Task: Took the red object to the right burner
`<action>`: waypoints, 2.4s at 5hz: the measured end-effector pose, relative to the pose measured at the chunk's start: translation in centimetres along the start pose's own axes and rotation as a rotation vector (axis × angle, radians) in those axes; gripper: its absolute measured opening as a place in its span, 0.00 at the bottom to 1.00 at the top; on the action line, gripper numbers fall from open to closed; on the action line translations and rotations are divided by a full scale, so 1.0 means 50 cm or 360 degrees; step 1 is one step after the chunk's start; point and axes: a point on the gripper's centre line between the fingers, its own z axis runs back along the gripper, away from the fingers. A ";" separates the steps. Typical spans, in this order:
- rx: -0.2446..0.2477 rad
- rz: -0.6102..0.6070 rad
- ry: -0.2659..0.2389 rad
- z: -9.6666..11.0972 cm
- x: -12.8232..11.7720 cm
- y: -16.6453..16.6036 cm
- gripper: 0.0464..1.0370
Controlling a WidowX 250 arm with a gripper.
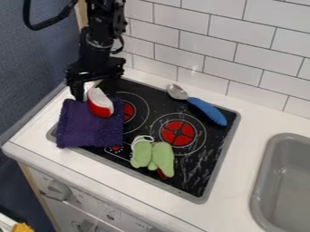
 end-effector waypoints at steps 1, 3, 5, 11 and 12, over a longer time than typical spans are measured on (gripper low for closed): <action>-0.0013 -0.0057 0.0096 -0.029 -0.013 -0.002 0.91; -0.0035 -0.0086 0.0111 -0.035 -0.017 0.001 0.59; -0.0056 -0.0062 0.0127 -0.020 -0.014 0.016 0.59; -0.0145 -0.0913 0.0099 0.104 -0.291 -0.098 0.59; -0.0137 -0.1018 0.0092 0.077 -0.303 -0.111 0.59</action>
